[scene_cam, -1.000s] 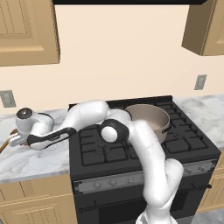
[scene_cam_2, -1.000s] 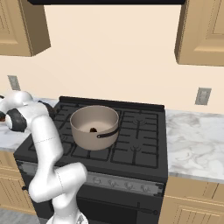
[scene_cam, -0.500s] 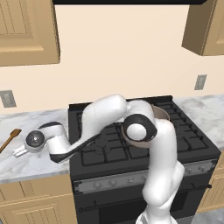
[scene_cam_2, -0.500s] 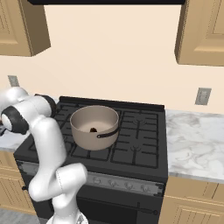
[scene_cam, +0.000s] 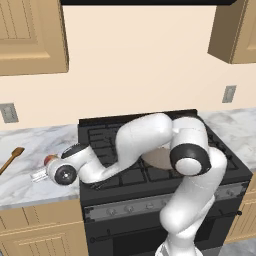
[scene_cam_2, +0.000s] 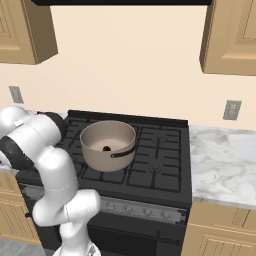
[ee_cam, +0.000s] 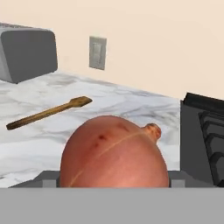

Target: Put the sweet potato and onion in the pot. Retrieve the spatula and lightly stir the vegetables in the pot.

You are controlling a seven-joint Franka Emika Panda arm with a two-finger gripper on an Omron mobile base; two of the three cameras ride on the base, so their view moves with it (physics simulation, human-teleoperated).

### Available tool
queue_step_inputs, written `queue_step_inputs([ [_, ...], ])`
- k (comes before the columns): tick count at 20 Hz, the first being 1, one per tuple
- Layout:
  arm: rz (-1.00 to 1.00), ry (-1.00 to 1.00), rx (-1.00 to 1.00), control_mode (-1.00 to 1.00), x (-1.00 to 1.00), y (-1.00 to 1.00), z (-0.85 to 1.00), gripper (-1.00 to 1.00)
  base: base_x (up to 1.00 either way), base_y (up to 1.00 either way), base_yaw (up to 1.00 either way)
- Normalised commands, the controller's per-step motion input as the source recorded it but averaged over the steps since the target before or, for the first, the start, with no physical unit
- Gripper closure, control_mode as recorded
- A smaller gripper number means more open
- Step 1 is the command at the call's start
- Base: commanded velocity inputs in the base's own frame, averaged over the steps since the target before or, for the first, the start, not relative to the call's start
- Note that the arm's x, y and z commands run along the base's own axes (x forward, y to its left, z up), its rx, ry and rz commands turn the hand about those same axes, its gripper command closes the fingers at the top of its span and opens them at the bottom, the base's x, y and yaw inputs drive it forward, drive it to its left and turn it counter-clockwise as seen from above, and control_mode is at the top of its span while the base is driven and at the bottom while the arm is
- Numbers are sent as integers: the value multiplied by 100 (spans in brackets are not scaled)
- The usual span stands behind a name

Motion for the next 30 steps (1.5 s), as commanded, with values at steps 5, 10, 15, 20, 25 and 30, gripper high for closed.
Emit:
queue_step_inputs([
  [5, 0, 0, 12, -100, -9, -63, 75, 100, 0, 0, 0],
  [10, 0, 8, 16, -100, 0, -63, 80, 100, 0, 0, 0],
  [15, 0, 17, 13, -100, 0, -59, 73, 100, 0, 0, 0],
  [20, 0, 30, 8, -100, -3, -56, 65, 100, 0, 0, 0],
  [25, 0, 40, 1, -100, 0, -38, 58, 100, 0, 0, 0],
  [30, 0, 30, 0, -100, -4, -5, 65, 100, 0, 0, 0],
])
